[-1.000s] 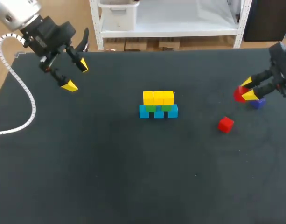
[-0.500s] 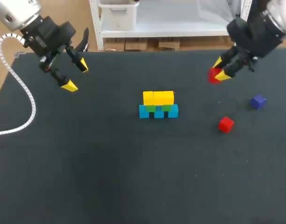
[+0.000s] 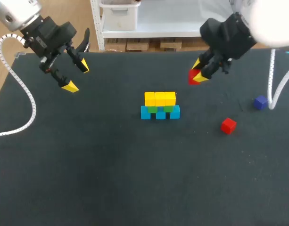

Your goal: Place the blue cubes, place green cubes on the blue cubes, place the yellow cubes on the green cubes, then place the red cubes on the yellow cubes, and place purple cube on the red cubes.

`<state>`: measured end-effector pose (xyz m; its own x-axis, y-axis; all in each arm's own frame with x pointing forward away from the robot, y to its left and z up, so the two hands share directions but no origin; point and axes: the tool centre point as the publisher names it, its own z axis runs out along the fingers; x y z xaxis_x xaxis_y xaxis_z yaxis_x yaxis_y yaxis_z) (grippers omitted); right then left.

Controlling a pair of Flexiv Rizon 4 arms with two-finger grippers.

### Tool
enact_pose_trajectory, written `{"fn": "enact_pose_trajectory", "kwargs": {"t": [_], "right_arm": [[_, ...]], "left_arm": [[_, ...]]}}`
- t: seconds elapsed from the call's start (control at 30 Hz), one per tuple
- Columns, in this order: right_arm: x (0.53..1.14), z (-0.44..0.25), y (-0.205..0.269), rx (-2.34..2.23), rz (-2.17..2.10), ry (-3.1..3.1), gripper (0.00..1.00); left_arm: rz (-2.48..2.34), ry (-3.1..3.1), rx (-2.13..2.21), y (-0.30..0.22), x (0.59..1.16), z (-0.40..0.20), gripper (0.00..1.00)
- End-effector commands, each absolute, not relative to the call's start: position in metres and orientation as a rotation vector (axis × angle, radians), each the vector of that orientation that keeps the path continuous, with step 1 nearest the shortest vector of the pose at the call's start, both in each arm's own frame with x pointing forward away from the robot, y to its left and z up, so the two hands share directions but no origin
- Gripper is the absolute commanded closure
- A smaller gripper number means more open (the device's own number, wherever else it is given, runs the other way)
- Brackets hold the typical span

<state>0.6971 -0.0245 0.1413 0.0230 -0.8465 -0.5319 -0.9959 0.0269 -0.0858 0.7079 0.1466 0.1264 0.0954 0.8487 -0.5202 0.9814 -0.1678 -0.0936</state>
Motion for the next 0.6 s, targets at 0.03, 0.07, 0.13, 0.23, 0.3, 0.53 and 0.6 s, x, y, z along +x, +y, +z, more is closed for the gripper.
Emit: {"fn": "enact_pose_trajectory", "kwargs": {"t": [0.03,0.07,0.13,0.23,0.3,0.53,0.6], "right_arm": [[0.698,0.135,-0.005,-1.878,0.438,1.875,1.00],[0.698,0.134,-0.001,-1.882,0.445,1.874,1.00],[0.698,0.132,0.005,-1.898,0.441,1.875,1.00],[0.698,0.128,0.011,-1.898,0.452,1.886,1.00],[0.699,0.127,0.014,-1.886,0.456,1.893,1.00],[0.701,0.125,0.024,-1.873,0.443,1.918,1.00],[0.700,0.125,0.026,-1.871,0.439,1.925,1.00]], "left_arm": [[-0.681,1.817,2.101,0.147,0.708,0.126,0.00],[-0.681,1.817,2.101,0.147,0.708,0.126,0.00],[-0.681,1.817,2.101,0.147,0.708,0.126,0.00],[-0.681,1.817,2.101,0.147,0.708,0.126,0.00],[-0.681,1.817,2.101,0.147,0.708,0.126,0.00],[-0.681,1.817,2.101,0.147,0.708,0.126,0.00],[-0.681,1.817,2.101,0.147,0.708,0.126,0.00]]}}
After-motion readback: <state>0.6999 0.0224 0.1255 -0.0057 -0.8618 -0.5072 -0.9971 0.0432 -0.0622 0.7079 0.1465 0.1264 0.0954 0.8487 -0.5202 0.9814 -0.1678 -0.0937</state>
